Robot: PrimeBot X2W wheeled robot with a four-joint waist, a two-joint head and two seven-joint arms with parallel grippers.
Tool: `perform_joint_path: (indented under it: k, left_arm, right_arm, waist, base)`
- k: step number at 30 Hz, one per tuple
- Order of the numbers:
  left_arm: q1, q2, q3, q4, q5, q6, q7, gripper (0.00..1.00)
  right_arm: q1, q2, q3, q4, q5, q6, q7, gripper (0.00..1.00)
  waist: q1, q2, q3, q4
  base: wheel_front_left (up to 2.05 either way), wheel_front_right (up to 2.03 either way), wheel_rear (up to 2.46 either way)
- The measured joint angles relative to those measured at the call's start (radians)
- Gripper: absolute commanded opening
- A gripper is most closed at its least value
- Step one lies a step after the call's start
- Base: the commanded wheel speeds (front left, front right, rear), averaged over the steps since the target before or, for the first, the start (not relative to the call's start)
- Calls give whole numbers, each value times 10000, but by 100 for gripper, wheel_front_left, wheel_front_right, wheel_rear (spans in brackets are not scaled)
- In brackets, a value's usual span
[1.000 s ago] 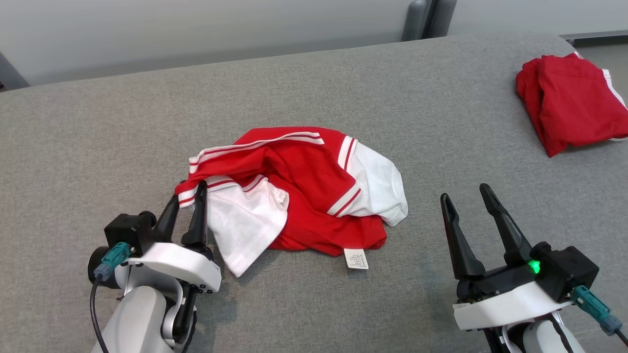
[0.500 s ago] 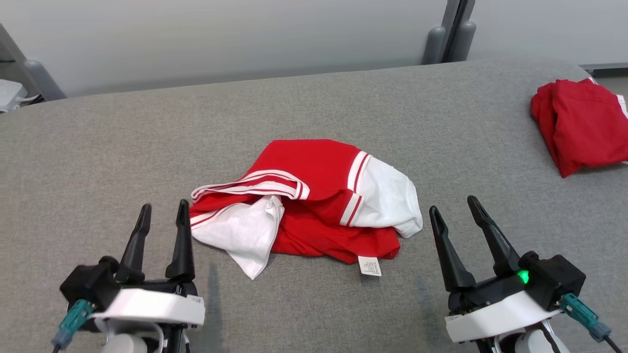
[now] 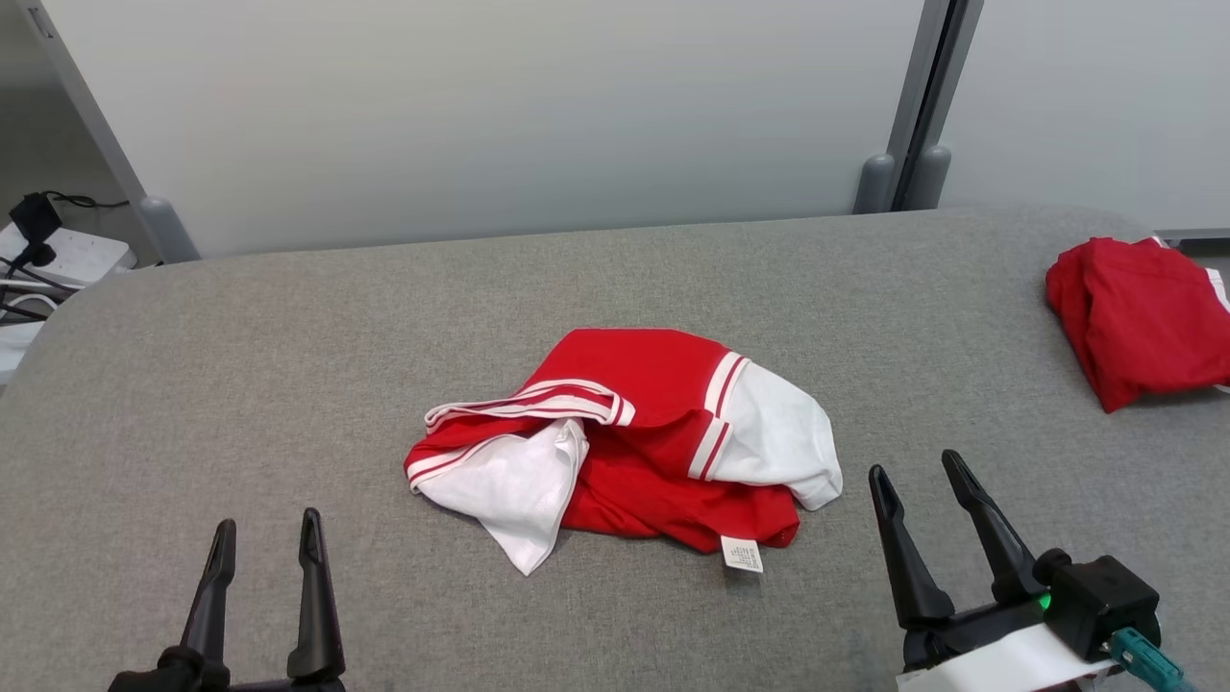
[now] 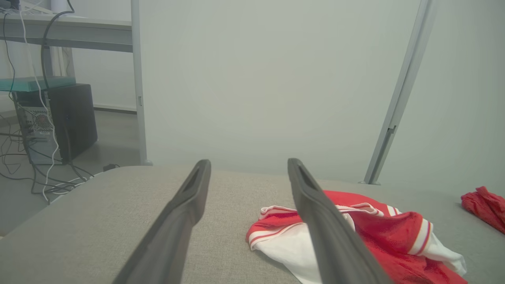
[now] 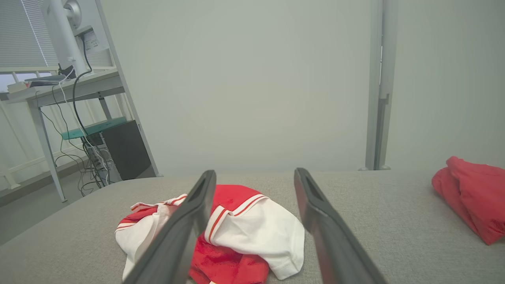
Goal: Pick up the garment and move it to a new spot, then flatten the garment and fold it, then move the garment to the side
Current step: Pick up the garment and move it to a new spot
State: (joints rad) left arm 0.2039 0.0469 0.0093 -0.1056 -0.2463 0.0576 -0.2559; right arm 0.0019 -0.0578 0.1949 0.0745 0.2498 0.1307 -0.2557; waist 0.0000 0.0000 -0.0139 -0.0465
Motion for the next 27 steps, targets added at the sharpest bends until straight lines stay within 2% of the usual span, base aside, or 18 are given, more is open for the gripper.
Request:
perform_joint_path:
  k: [9,17,23,27]
  left_arm:
    - [411,12,-230,257,25,-38,0,100]
    - [601,13,-186,422,88,290,0,100]
    - [601,15,-205,508,73,265,0,100]
    - [600,13,-255,669,-73,61,0,100]
  right_arm:
    - [430,10,-38,405,-111,0,0,100]
    - [498,17,-15,483,-104,0,0,100]
    - [498,19,15,477,-81,0,0,100]
    - [497,21,48,479,-50,0,0,100]
  waist:
    - [0,0,-263,-104]
    - [-1,0,-384,-133]
    - [0,0,-394,-108]
    - [0,0,-410,-107]
  base:
    - [0,0,0]
    - [0,0,0]
    - [0,0,0]
    - [0,0,0]
